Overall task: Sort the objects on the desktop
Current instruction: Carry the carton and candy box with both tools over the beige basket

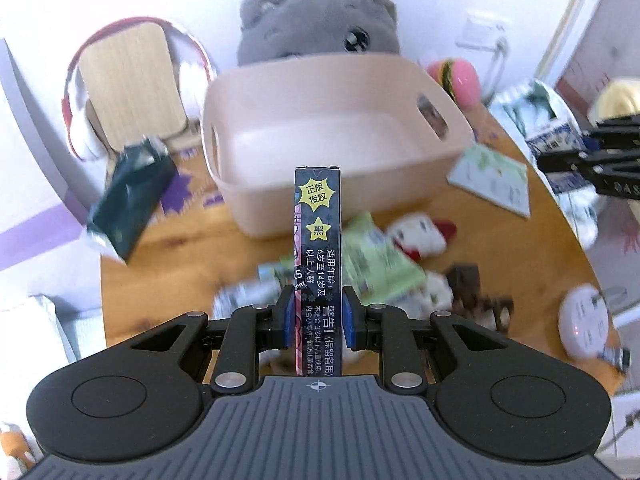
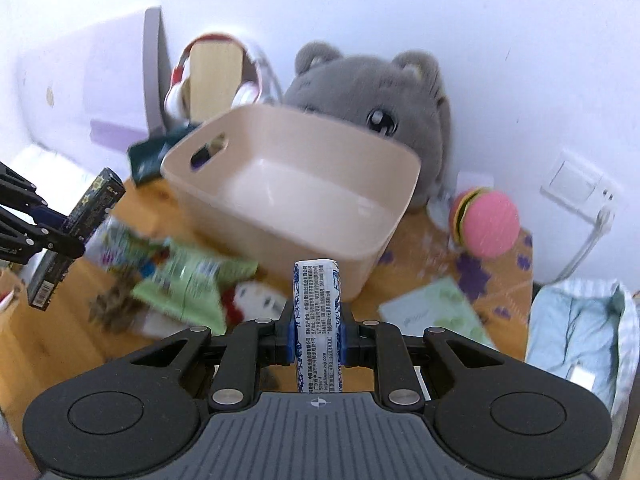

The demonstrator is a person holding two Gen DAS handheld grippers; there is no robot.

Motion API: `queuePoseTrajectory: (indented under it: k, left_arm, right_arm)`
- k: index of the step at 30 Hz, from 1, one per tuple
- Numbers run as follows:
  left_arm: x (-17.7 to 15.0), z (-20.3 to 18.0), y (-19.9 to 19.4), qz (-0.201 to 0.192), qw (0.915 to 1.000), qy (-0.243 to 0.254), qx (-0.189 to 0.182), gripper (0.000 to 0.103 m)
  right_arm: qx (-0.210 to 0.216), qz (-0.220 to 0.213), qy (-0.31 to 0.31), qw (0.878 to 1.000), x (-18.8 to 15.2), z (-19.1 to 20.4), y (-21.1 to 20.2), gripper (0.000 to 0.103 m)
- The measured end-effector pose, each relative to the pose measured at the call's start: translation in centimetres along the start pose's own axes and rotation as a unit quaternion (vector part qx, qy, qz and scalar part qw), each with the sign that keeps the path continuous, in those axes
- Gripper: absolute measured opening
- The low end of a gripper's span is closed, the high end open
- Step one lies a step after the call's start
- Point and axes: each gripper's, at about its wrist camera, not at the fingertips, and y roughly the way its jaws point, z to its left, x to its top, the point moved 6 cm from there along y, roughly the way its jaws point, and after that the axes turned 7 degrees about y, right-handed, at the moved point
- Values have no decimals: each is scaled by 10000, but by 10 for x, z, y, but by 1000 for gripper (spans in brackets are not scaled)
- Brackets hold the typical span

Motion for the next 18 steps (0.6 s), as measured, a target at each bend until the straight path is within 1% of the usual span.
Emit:
queuePoseTrajectory:
  k: [4, 10, 12, 14, 16, 18]
  left_arm:
    - [30, 10, 10, -183, 9996, -208, 98, 23]
    - [72, 15, 33, -328, 9986, -175, 368, 23]
    - [87, 17, 43, -366, 9983, -242, 395, 23]
    - [100, 18, 53, -339, 9982, -296, 408, 23]
    - [112, 18, 65, -293, 9982, -394, 338, 23]
    - [124, 20, 75, -279, 9979, -445, 379, 23]
  right_arm:
    - [-29, -213, 109, 9997, 23, -13, 4, 19]
    - [-70, -468, 374, 9982, 54, -33, 19, 19]
    - [-66, -452, 448, 9980, 63, -37, 30, 19]
    - [-54, -429, 423, 9982, 71, -37, 44, 19]
    - [16, -395, 443, 9982, 78, -36, 58, 19]
    - [14, -373, 488, 9981, 84, -36, 72, 19]
